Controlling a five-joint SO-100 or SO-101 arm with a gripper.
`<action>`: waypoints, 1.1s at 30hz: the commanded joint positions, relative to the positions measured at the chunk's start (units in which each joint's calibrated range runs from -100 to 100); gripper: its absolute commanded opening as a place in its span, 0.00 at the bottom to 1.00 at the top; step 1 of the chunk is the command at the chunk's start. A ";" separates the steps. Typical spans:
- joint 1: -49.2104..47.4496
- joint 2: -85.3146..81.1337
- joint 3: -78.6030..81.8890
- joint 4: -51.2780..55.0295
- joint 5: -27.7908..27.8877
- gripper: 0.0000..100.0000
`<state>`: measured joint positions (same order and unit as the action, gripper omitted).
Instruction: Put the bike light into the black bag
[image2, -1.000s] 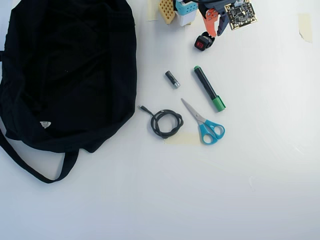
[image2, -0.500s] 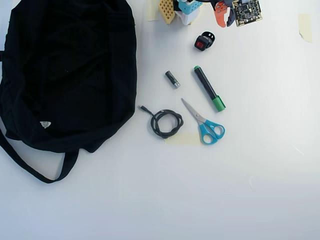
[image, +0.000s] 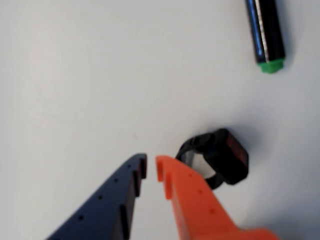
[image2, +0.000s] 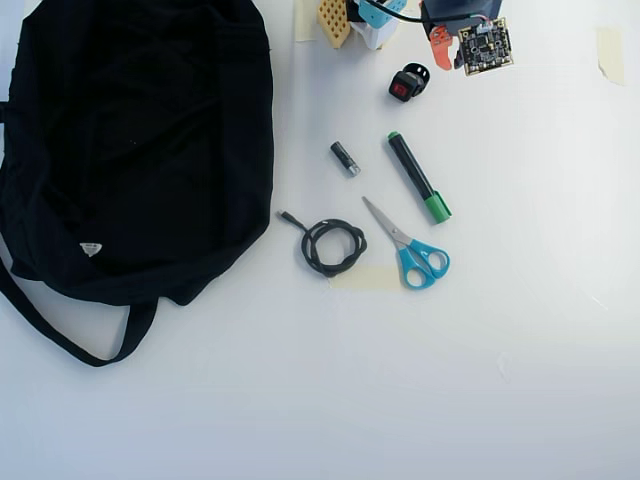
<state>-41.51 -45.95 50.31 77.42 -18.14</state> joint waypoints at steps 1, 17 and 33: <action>0.90 -0.94 1.71 -4.55 2.31 0.02; 9.43 -20.52 16.89 -6.79 12.38 0.02; 8.45 -19.77 17.70 -6.70 12.85 0.07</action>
<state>-32.55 -66.04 69.42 71.40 -4.96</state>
